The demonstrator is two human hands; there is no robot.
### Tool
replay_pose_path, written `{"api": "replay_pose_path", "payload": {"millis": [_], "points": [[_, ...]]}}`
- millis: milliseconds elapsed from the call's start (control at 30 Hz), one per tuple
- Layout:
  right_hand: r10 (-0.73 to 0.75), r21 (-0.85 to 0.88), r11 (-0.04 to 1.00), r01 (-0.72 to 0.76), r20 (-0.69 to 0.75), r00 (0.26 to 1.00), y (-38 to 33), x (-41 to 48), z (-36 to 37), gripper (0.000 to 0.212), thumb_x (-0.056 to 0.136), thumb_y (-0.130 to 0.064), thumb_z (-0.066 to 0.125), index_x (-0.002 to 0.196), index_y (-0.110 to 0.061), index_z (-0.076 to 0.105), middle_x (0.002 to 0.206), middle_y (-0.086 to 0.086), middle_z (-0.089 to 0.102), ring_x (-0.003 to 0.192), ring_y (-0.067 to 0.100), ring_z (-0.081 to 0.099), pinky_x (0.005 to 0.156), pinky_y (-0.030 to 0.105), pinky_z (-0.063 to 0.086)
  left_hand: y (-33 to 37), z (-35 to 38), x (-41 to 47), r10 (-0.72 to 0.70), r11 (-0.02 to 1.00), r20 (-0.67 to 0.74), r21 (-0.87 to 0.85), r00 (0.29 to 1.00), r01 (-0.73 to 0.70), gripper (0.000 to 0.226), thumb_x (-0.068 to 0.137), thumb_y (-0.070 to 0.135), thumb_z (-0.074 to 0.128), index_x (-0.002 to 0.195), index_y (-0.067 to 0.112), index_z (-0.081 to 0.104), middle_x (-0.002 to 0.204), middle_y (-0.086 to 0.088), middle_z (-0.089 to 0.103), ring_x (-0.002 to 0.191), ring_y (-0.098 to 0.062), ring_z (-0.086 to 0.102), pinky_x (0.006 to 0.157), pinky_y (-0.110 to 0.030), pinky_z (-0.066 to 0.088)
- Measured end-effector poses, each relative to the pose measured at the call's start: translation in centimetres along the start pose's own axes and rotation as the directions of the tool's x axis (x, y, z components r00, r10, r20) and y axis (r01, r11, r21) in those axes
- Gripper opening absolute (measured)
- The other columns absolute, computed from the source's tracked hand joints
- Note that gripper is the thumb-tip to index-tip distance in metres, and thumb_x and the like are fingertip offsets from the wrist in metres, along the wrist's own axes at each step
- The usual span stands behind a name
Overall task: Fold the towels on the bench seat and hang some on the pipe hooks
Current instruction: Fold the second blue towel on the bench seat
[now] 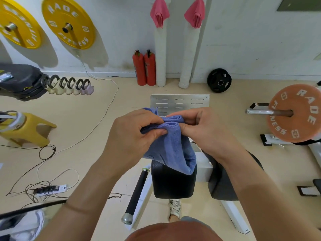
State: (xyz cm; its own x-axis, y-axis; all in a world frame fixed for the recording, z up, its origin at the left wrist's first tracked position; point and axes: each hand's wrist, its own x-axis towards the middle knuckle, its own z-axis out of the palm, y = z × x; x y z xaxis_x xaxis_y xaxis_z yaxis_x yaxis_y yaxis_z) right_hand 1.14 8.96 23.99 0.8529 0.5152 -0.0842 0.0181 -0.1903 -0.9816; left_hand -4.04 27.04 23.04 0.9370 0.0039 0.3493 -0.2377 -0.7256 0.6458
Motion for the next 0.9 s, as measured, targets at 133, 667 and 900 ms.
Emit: {"api": "replay_pose_path", "payload": {"millis": [133,667,900], "points": [[-0.009,-0.05,0.999,0.009,0.01,1.0,-0.5,-0.2,-0.2,0.019,0.088,-0.01,0.065,0.101,-0.017,0.076,0.092,-0.004,0.077,0.091,0.007,0.071,0.085,0.025,0.056,0.6,-0.1,0.2,0.078,0.992,0.008,0.096,0.997,-0.079,0.013,0.08,0.03,0.066,0.086,0.021,0.073,0.079,0.01,0.067,0.074,-0.006,0.056,0.071,-0.013,0.042],[-0.093,-0.511,0.845,0.159,0.152,0.984,-1.7,-0.4,-1.6,0.019,0.084,-0.028,0.069,0.103,-0.028,0.072,0.092,-0.015,0.072,0.09,-0.003,0.063,0.08,0.013,0.05,1.3,0.8,0.3,-0.203,0.979,0.072,0.019,0.977,0.202,0.015,0.07,0.043,0.074,0.065,0.042,0.06,0.072,0.018,0.062,0.077,-0.001,0.058,0.065,-0.006,0.042],[-0.127,-0.417,0.885,0.208,0.214,0.969,-2.5,1.1,-3.6,0.024,0.08,-0.004,0.07,0.094,-0.023,0.075,0.084,-0.015,0.072,0.082,-0.006,0.063,0.07,0.004,0.042,-1.4,0.0,1.1,-0.02,0.97,0.406,0.231,0.914,-0.082,0.039,0.065,0.063,0.058,0.067,0.025,0.069,0.114,0.011,0.058,0.107,-0.008,0.046,0.083,-0.026,0.039]]}}
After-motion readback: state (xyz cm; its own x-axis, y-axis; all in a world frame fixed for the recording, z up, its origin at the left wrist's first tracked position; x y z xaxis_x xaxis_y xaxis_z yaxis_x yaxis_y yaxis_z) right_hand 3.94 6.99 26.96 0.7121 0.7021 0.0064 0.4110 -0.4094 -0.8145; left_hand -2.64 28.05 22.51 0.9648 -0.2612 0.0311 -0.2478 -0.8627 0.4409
